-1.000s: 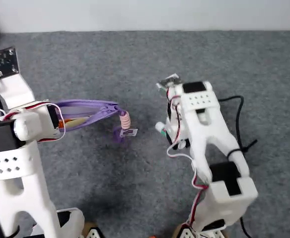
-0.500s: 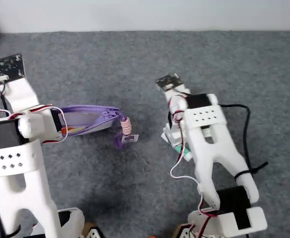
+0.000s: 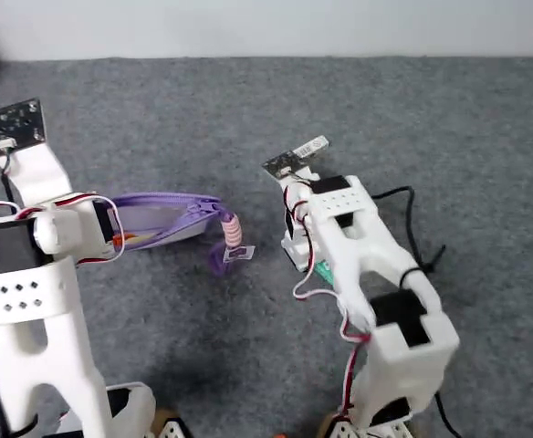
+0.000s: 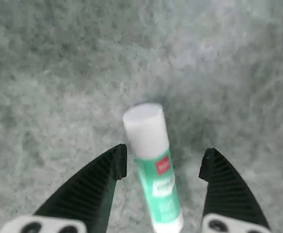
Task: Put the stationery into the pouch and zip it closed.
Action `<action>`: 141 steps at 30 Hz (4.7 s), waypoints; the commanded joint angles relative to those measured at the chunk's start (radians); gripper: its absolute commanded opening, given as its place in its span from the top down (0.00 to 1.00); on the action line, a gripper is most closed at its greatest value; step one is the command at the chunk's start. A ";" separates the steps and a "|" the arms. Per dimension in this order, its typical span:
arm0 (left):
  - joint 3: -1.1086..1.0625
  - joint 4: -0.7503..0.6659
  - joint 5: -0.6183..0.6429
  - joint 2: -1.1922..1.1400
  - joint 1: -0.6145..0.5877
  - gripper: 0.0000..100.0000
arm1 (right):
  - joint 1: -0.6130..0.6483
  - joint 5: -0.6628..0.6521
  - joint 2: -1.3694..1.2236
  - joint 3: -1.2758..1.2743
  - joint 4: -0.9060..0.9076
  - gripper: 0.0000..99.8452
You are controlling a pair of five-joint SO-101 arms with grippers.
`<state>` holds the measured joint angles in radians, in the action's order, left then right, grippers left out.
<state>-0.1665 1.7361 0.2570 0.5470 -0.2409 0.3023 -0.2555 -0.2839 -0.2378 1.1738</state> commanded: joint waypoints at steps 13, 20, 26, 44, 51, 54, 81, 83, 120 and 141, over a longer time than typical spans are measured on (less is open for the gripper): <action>0.010 0.018 0.011 0.035 -0.002 0.99 | 0.022 -0.112 -0.081 0.210 0.177 0.99; 0.010 0.017 0.011 0.031 -0.002 0.99 | 0.048 0.061 0.246 0.210 0.335 0.99; 0.010 0.017 0.011 0.028 -0.002 0.99 | 0.153 0.193 0.565 0.212 0.418 0.99; 0.010 0.015 0.011 0.026 0.003 0.99 | 0.550 0.404 1.001 0.201 -0.197 0.99; 0.010 0.015 0.011 0.026 0.000 0.99 | 0.564 0.345 0.975 -0.020 -0.591 0.99; 0.010 0.015 0.011 0.028 0.000 0.99 | 0.576 0.288 0.970 -0.143 -0.762 0.99; 0.010 0.015 0.011 0.028 0.000 0.99 | 0.444 0.304 1.070 -0.233 -0.618 0.90; 0.010 0.015 0.011 0.028 0.000 0.99 | 0.357 0.370 1.044 -0.193 -0.572 0.93; 0.010 0.015 0.009 0.034 0.006 0.99 | -0.104 0.744 -0.684 1.048 -0.610 0.99; 0.010 0.003 0.009 0.028 0.006 0.99 | -0.177 0.608 -1.036 1.823 0.355 0.99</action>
<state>-0.1665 1.7361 0.2570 0.5470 -0.2409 0.1320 0.4058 -1.3472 1.5021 1.3732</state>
